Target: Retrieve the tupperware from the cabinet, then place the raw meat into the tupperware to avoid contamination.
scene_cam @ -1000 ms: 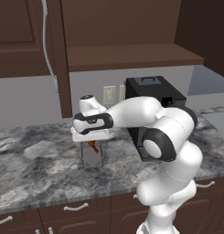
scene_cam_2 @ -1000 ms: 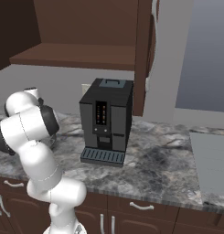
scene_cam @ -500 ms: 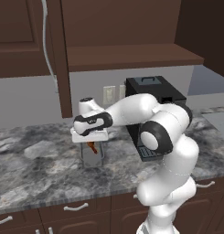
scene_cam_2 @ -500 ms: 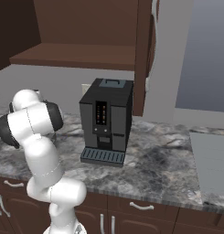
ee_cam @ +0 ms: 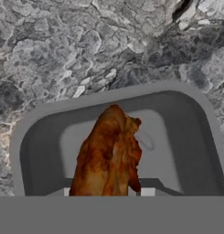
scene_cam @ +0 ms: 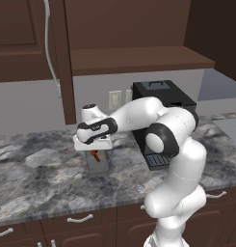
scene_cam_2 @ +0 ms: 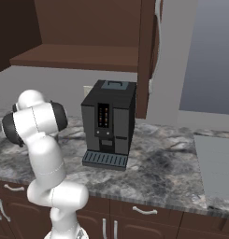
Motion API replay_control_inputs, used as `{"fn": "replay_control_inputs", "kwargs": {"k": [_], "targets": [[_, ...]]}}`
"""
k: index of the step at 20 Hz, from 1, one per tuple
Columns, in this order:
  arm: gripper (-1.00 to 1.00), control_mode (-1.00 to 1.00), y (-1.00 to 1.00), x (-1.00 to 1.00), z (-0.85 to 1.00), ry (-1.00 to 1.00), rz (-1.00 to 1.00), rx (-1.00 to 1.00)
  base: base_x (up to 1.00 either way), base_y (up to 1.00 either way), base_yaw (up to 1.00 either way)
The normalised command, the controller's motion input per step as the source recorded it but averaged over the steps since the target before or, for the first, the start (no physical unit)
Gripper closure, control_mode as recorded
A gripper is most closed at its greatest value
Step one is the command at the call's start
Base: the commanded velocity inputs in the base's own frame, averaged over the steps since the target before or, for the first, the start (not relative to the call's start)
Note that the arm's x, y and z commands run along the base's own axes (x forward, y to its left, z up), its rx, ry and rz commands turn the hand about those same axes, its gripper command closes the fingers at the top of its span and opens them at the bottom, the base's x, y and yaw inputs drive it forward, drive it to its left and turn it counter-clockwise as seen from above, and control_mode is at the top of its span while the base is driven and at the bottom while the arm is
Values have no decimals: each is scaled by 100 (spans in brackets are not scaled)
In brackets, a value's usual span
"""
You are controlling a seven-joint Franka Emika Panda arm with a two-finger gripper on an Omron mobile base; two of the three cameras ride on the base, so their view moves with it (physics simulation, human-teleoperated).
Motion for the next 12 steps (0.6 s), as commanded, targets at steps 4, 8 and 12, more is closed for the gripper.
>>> {"fn": "replay_control_inputs", "kwargs": {"k": [4, 8, 12], "targets": [[100, -100, 1, 0, 0, 0, -4, 0, 0, 0, 0], [-100, -100, 0, -8, 9, 0, -5, 0, 0, 0, 0], [-100, -100, 0, -9, 8, 0, -5, 0, 0, 0, 0]]}}
